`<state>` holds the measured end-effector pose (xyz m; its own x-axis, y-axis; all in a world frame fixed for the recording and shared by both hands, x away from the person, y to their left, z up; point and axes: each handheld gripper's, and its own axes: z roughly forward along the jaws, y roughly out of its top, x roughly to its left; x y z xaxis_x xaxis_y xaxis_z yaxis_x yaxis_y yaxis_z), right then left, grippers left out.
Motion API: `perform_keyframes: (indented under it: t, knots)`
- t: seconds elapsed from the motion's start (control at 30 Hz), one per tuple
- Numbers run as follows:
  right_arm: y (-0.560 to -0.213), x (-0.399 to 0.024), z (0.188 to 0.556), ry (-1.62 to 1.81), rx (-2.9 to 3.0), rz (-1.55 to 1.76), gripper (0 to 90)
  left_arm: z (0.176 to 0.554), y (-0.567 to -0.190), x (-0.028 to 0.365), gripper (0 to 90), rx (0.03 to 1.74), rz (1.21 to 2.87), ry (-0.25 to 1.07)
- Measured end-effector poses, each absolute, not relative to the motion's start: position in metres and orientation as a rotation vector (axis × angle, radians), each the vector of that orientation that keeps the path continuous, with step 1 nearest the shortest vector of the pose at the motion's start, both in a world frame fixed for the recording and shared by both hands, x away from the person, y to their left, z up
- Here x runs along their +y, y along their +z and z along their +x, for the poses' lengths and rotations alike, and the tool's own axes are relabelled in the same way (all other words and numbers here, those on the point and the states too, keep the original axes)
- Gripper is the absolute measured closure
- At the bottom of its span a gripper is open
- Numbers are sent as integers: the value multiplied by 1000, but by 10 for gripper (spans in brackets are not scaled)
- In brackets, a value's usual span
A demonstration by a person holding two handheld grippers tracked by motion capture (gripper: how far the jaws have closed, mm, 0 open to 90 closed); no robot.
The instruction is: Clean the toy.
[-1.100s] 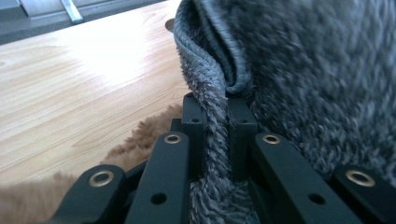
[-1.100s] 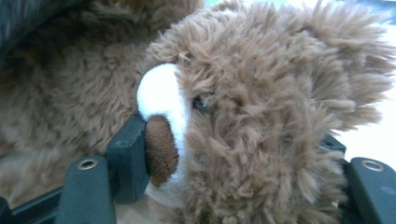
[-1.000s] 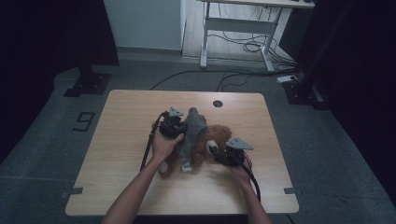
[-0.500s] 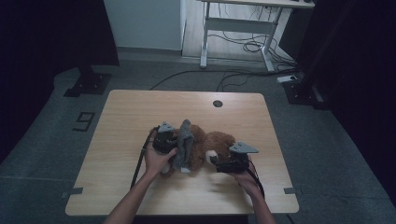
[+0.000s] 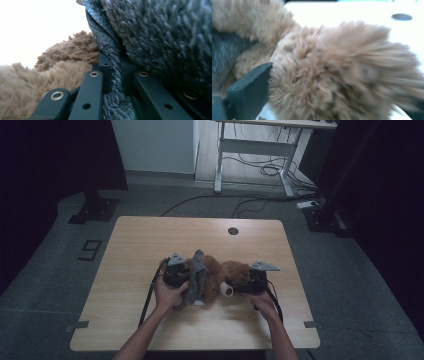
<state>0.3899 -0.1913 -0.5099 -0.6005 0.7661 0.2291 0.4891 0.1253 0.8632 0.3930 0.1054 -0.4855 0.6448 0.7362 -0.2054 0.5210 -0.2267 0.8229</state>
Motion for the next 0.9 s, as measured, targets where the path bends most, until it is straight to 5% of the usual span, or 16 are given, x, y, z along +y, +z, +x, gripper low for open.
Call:
perform_keyframes:
  t: [0.17, 0.37, 0.67, 0.9]
  knots:
    - [-514, -189, 375, 1424, 2145, 1155, 214, 387, -473, 107, 819, 972, 1914, 251]
    - [-521, -193, 361, 1452, 2129, 1092, 298, 377, -446, 86, 816, 871, 1943, 317]
    - [-527, -199, 345, 1437, 2148, 1003, 318, 396, -437, 23, 808, 865, 1992, 295]
    - [-529, -201, 341, 1437, 2154, 989, 322, 403, -457, 43, 809, 968, 2013, 280]
